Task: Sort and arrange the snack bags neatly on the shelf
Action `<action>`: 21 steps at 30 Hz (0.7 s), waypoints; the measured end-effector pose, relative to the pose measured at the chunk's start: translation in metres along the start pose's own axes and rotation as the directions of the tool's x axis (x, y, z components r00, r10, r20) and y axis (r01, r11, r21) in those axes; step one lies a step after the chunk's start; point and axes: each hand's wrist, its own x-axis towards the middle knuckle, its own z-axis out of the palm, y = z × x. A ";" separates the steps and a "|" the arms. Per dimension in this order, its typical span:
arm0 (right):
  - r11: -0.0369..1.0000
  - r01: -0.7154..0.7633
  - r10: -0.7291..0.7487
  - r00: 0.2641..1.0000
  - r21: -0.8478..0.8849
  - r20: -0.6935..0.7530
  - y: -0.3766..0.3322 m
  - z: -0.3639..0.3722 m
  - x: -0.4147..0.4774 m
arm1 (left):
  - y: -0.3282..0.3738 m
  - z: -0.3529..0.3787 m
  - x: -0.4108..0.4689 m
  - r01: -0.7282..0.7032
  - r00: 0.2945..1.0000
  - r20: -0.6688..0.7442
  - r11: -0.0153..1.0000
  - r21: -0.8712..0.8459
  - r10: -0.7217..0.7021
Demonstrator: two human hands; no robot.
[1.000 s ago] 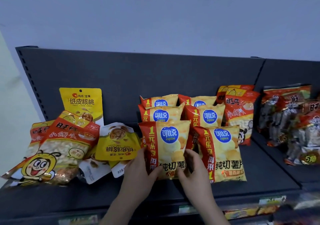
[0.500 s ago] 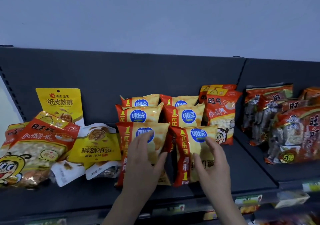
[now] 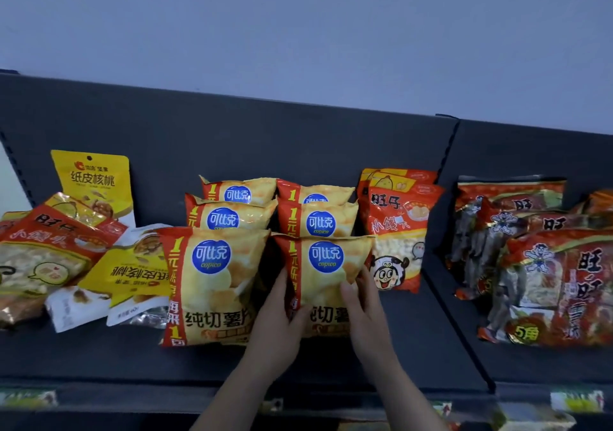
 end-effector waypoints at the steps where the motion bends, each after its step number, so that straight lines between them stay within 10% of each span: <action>1: 1.000 0.011 -0.011 1.000 0.019 0.023 0.001 0.001 0.000 | -0.002 0.002 0.000 -0.002 1.000 -0.018 1.000 -0.002 0.002; 21: 0.899 0.074 -0.075 0.997 -0.432 0.014 0.008 -0.023 -0.012 | 0.003 0.006 -0.016 0.001 0.986 -0.163 0.987 0.160 0.026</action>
